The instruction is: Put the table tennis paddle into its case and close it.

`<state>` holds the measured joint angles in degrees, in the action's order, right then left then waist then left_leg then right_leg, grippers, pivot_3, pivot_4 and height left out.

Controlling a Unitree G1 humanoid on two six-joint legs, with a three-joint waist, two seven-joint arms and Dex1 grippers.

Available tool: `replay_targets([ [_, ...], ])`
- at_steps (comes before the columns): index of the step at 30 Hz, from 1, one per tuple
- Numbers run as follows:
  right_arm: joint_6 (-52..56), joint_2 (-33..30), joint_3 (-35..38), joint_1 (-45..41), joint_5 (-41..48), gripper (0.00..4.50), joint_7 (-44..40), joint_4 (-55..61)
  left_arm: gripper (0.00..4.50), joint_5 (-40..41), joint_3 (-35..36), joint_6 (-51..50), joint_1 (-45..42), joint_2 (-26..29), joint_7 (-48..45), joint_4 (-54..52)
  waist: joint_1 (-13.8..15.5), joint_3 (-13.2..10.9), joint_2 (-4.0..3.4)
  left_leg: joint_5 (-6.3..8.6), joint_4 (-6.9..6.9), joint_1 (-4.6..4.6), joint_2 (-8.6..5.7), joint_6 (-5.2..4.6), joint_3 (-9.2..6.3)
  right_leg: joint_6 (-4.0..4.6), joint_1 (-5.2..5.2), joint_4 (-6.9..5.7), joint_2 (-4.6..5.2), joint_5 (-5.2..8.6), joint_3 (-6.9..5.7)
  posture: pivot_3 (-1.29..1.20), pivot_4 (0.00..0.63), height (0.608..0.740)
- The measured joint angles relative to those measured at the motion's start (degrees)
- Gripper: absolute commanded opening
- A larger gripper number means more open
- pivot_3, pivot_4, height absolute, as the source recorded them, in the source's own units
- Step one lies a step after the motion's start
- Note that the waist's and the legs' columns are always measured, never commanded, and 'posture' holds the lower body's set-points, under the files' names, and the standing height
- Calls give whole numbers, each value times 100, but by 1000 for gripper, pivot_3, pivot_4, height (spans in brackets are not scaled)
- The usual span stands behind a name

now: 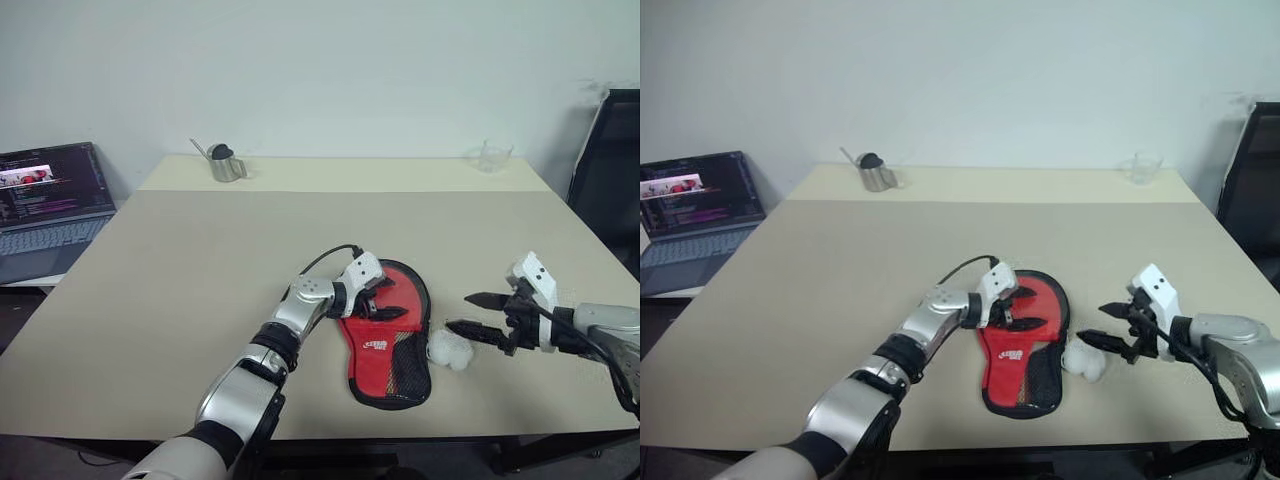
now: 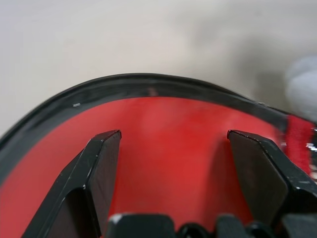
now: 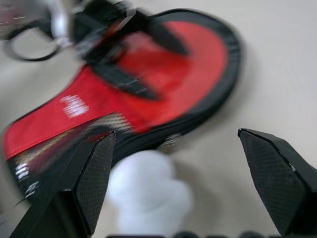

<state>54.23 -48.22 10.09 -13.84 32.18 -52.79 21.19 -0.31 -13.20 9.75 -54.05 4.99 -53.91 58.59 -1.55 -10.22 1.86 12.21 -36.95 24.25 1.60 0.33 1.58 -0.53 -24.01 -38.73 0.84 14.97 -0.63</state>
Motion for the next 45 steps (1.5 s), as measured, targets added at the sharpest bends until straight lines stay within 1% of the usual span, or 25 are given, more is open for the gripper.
replay_targets([
  [3, -47, -148, -106, 102, 54, 4338, -140, 110, 3746, -126, -4, 327, 10, 0, 126, 176, -2, -1, 3, 1, 2, -44, 1, 1, 1, -2, 42, 10, 1, 0, -2, 0, 150, 740],
  [7, -303, -340, -530, 109, -119, 4338, -260, 89, 3746, -128, 20, 448, 23, -27, 215, 284, -6, 0, 3, 1, 1, -58, 5, 1, -4, -4, 58, 13, 5, -2, -5, 0, 150, 740],
  [10, -517, -370, -873, 77, -305, 4338, -342, -93, 3746, -128, 23, 461, 39, -39, 216, 300, -4, 1, 3, 1, 2, -59, 4, 1, -3, -4, 61, 15, 6, -2, -3, 0, 150, 740],
  [14, -735, -368, -1227, -168, -520, 4338, -410, -399, 3746, -128, 25, 440, 44, -59, 194, 287, 4, 2, 2, 1, 2, -59, 2, 1, -3, -6, 63, 17, 9, -3, -3, 0, 150, 740],
  [20, -1087, -365, -1868, -280, -1040, 4338, -475, -792, 3746, -125, 37, 329, 47, -77, 157, 248, 12, 4, 3, 1, 3, -54, 2, 1, -3, -6, 66, 27, 9, -3, -4, 0, 150, 740],
  [24, -1227, -364, -2027, -305, -1206, 4338, -513, -885, 3746, -126, 63, 302, 48, -75, 146, 224, 9, 4, 2, 1, 4, -56, 2, 1, -4, -6, 67, 26, 9, -3, -6, 0, 150, 740],
  [26, -1261, -360, -2058, -305, -1297, 3957, -531, -938, 3746, -127, 64, 298, 48, -75, 145, 218, 9, 4, 2, 1, 4, -56, 2, 1, -3, -6, 67, 26, 9, -3, -6, 0, 150, 740],
  [28, -1285, -349, -2057, -305, -1313, 3442, -542, -1015, 3746, -127, 64, 296, 48, -73, 141, 210, 9, 4, 3, 1, 3, -56, 3, 2, -3, -6, 67, 26, 9, -3, -5, 0, 150, 740],
  [33, -1326, -326, -2035, -301, -1314, 1709, -565, -1017, 3746, -127, 64, 294, 48, -70, 132, 208, 9, 4, 2, 1, 4, -56, 3, 2, -4, -6, 67, 26, 9, -3, -6, 0, 150, 740],
  [35, -1329, -327, -2014, -290, -1308, 1112, -575, -993, 3746, -128, 64, 294, 47, -70, 132, 209, 9, 4, 3, 1, 4, -56, 3, 2, -3, -6, 67, 26, 9, -3, -6, 0, 150, 740],
  [37, -1327, -348, -1969, -234, -1299, 661, -595, -906, 3746, -129, 64, 293, 47, -72, 133, 210, 10, 4, 3, 1, 4, -56, 3, 2, -3, -6, 68, 26, 9, -3, -6, 0, 150, 740],
  [39, -1322, -370, -1933, -154, -1279, 325, -647, -790, 3746, -134, 64, 293, 46, -74, 139, 213, 10, 4, 3, 1, 4, -56, 3, 2, -4, -6, 68, 26, 9, -3, -7, 0, 150, 740],
  [40, -1321, -396, -1922, -93, -1254, 242, -698, -728, 3746, -146, 62, 293, 45, -76, 152, 219, 11, 4, 3, 1, 4, -56, 2, 2, -4, -6, 68, 26, 9, -3, -7, 0, 150, 740],
  [45, -1324, -762, -1838, 349, -1168, 204, -928, -199, 3746, -232, 51, 293, 35, -83, 271, 253, 10, 4, 4, 1, 1, -62, 2, 2, -7, -8, 74, 26, 11, -4, -6, 0, 150, 740],
])
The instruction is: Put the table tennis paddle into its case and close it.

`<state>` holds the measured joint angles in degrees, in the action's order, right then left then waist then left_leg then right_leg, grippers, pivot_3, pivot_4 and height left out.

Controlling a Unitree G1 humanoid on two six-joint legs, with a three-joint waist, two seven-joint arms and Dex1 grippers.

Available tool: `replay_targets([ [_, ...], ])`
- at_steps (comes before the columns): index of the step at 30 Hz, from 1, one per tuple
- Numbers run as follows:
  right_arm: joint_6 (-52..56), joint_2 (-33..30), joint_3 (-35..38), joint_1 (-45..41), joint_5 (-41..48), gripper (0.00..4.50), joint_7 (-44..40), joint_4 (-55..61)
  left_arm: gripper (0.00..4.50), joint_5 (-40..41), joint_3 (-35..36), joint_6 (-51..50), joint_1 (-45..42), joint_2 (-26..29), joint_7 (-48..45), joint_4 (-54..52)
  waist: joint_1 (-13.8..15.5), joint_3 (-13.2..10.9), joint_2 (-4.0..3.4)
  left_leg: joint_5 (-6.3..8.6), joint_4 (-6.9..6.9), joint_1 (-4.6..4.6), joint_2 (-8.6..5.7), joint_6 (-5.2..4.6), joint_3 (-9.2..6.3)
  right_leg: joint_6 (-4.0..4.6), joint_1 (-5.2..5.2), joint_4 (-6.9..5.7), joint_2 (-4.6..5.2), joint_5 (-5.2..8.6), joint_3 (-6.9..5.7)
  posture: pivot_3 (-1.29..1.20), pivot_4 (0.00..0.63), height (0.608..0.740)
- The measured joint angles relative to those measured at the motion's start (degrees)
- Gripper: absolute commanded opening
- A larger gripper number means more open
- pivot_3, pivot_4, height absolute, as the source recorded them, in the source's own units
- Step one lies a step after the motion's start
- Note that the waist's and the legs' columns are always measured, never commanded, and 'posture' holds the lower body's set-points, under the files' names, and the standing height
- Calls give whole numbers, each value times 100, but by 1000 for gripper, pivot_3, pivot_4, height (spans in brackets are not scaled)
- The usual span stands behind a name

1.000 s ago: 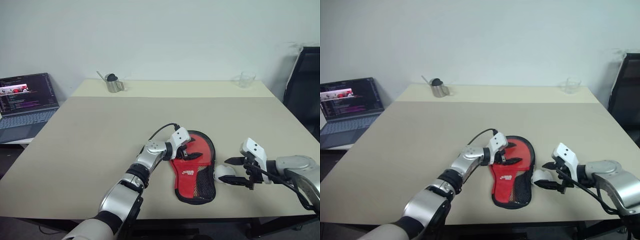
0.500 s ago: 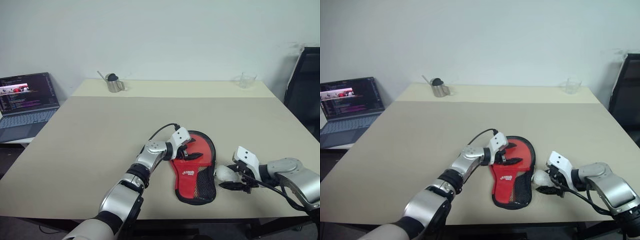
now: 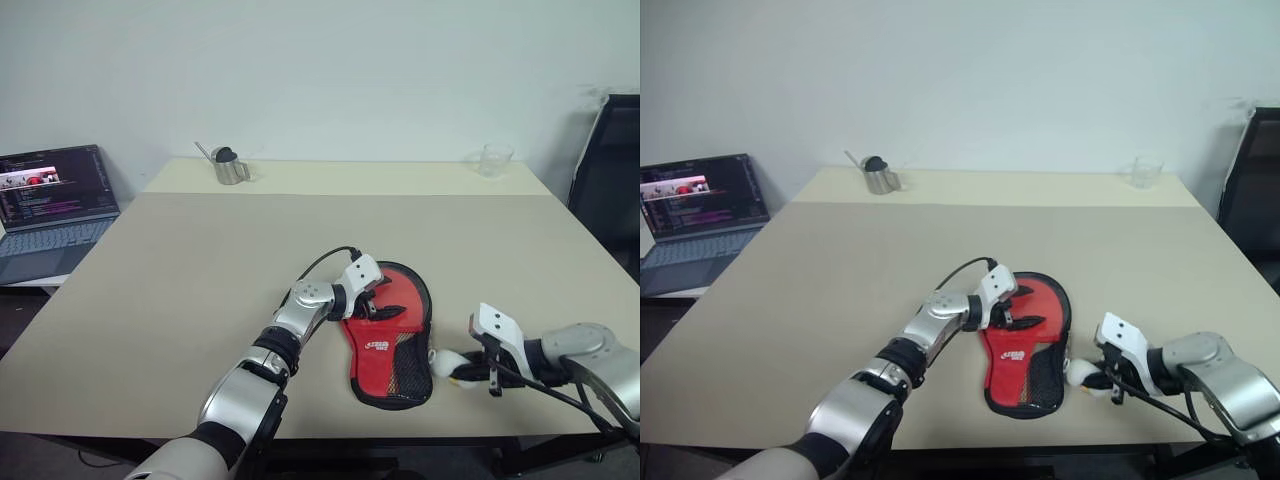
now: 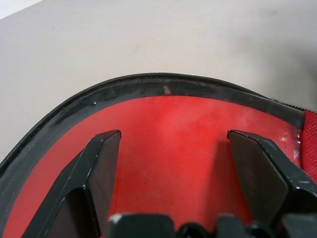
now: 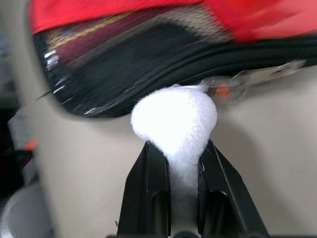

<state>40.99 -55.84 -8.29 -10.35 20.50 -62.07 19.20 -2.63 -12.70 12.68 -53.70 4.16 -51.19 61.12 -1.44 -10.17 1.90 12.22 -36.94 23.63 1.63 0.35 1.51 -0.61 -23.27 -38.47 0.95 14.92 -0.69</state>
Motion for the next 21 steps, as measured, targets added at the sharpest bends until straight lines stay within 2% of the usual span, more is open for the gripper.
replay_targets([
  [7, -68, -119, -34, 541, -30, 201, -26, 597, 3746, -61, -33, 10, -1, 0, 182, 21, -2, 10, 13, 0, 2, -19, 2, 1, -1, -1, 12, -1, 2, 0, 0, 0, 150, 740],
  [21, -739, -252, -186, 1230, -160, 188, -346, 792, 3746, -204, -55, 11, 30, -3, 328, 27, 31, 101, 77, 8, 47, -21, 6, 9, -10, 1, 36, 65, 8, 4, -14, 0, 150, 740],
])
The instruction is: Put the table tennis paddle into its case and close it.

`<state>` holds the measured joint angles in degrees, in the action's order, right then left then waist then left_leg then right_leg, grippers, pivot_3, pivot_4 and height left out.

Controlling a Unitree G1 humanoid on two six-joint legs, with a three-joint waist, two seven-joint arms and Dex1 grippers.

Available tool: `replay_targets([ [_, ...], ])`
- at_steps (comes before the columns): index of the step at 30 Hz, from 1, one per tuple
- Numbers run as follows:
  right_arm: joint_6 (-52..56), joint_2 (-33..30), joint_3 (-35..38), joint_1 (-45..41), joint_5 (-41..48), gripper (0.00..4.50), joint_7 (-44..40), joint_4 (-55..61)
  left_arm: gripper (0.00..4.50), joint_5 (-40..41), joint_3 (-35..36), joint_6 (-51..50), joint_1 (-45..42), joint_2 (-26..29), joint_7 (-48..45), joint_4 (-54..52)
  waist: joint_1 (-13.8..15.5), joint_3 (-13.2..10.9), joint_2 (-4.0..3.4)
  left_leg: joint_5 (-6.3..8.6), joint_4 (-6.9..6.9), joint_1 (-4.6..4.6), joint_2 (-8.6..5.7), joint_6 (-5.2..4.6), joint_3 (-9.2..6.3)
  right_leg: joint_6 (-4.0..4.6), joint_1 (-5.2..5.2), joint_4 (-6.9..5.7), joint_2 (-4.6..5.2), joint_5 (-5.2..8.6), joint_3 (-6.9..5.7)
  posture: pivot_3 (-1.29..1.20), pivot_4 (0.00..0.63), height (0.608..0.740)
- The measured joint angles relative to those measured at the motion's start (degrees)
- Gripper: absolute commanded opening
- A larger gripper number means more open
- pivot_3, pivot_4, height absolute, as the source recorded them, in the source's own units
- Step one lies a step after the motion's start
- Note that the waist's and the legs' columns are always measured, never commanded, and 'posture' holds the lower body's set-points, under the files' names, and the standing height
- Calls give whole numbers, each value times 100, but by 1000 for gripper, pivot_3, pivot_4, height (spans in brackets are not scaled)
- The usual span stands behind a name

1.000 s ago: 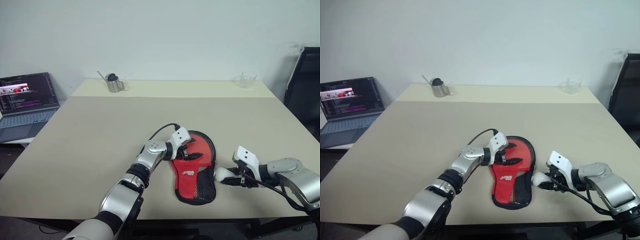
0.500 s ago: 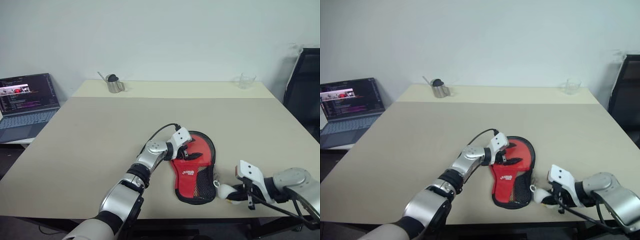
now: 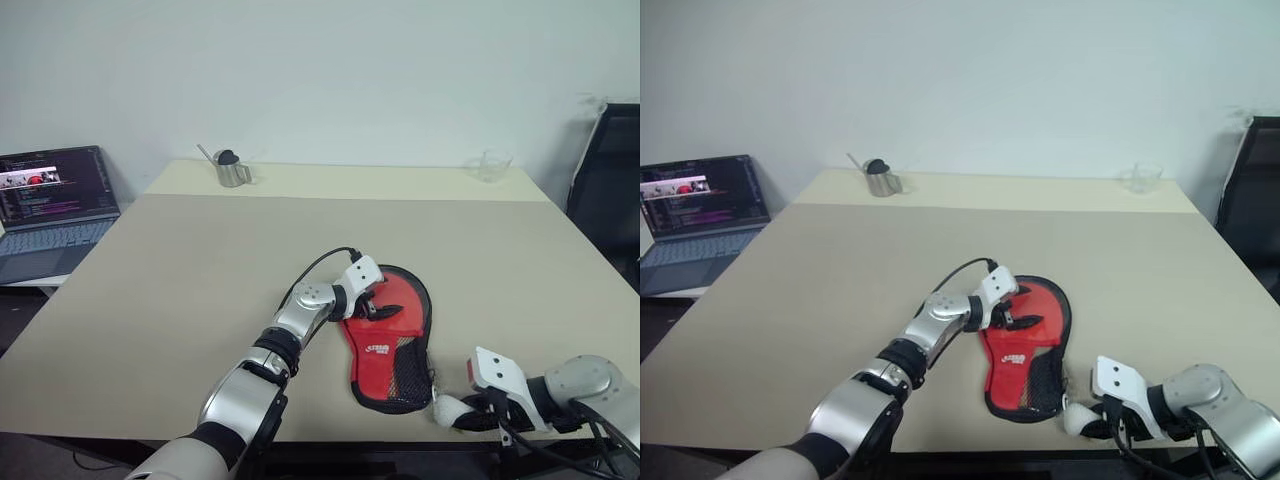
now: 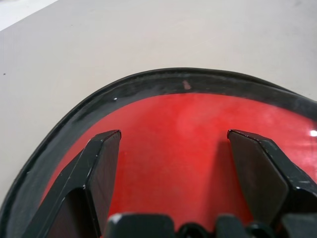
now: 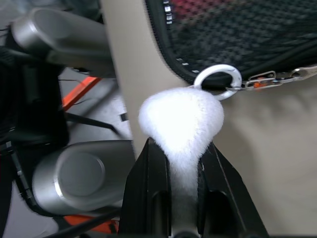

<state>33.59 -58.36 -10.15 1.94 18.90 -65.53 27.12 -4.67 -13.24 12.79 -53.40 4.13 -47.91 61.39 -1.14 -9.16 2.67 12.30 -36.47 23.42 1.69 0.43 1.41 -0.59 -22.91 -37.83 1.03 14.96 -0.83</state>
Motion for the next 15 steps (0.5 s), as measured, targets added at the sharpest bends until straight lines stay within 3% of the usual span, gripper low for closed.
replay_targets([
  [6, -707, -2, -1, 407, 48, 187, -494, -343, 3746, -22, -14, 0, 89, -1, 4, -26, 65, 35, 13, 12, 45, -68, 5, 4, 1, 6, 72, 51, 1, 13, -10, 0, 150, 740],
  [13, -1909, 64, -461, 739, -202, 172, -1388, -1531, 3746, -47, -18, -22, 114, 66, 23, -56, 134, 72, 12, 32, 40, -73, 0, -7, 0, -9, 92, 80, 1, 13, -5, 0, 150, 740],
  [15, -2349, 219, -534, 630, -272, 172, -1574, -1918, 3746, -63, -18, -40, 127, 78, 59, -42, 130, 94, 52, 33, 39, -96, 2, -7, -5, -12, 120, 89, 4, 11, -8, 0, 150, 740],
])
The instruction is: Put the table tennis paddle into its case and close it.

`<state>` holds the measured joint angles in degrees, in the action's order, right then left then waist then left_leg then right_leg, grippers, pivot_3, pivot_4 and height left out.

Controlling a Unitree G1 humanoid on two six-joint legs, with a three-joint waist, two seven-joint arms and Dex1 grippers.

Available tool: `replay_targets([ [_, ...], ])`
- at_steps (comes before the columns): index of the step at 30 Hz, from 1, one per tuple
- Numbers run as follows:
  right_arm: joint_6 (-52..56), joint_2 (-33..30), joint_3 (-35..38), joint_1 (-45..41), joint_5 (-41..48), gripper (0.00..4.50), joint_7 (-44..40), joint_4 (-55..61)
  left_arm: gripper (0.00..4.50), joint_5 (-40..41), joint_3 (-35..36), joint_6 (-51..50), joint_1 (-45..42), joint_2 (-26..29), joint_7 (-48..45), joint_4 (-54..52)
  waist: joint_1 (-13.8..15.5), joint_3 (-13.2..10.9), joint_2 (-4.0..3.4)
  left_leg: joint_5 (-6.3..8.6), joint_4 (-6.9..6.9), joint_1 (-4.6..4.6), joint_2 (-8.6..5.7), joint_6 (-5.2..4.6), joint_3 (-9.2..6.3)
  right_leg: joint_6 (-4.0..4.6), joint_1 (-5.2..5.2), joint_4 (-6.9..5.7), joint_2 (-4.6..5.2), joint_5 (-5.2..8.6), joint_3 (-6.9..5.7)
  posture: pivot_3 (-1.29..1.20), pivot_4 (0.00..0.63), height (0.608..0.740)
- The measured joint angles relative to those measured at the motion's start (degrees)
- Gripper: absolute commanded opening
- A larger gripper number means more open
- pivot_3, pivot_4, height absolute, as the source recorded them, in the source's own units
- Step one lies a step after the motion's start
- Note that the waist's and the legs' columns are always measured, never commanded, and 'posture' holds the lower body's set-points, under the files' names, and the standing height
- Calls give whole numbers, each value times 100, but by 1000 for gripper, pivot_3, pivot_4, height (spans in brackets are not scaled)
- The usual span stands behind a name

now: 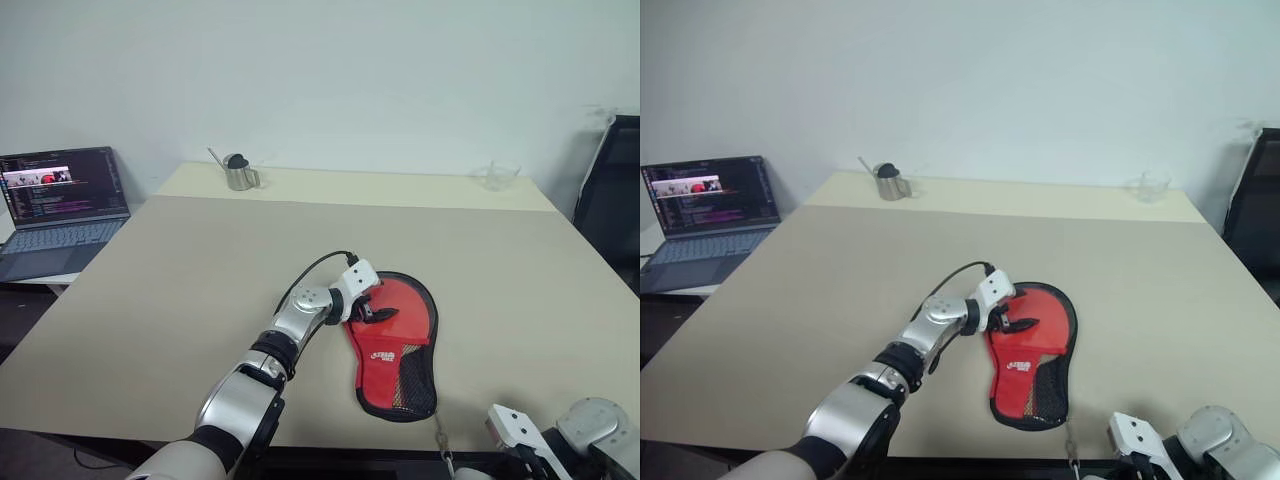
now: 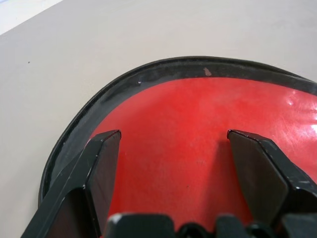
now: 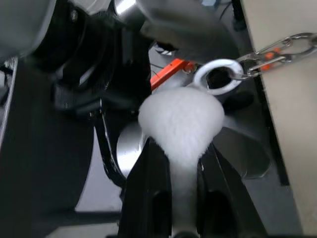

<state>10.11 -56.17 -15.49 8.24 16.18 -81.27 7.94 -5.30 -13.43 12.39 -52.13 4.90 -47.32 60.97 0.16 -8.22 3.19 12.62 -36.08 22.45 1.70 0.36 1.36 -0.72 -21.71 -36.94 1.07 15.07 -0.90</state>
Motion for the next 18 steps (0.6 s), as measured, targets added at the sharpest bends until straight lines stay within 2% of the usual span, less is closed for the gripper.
replay_targets([
  [2, -327, 159, -69, -74, -116, 172, -66, -312, 3746, -49, -8, -57, 27, 18, 30, 21, -9, 30, 54, 3, 1, -36, 6, 2, -6, 9, 33, 7, 9, 5, -6, 0, 150, 740],
  [6, -638, 363, -145, -227, -205, 172, -124, -731, 3746, -123, -30, -95, 79, 64, 34, 38, -16, 55, 101, 27, -1, -76, 19, 41, -9, 46, 49, 16, 19, 27, -7, 0, 150, 740],
  [11, -783, 411, -130, -296, -205, 171, -184, -923, 3746, -166, -31, -101, 83, 89, 33, 38, -6, 57, 103, 27, -4, -76, 17, 43, 1, 45, 50, 19, 38, 26, -8, 0, 150, 740],
  [18, -674, 309, 114, 66, -123, 171, -104, -538, 3746, -166, -16, -71, 80, 73, 26, -9, 44, 68, 72, 18, 1, -72, 17, 27, 5, 43, 54, 9, 40, 26, -19, 0, 150, 740],
])
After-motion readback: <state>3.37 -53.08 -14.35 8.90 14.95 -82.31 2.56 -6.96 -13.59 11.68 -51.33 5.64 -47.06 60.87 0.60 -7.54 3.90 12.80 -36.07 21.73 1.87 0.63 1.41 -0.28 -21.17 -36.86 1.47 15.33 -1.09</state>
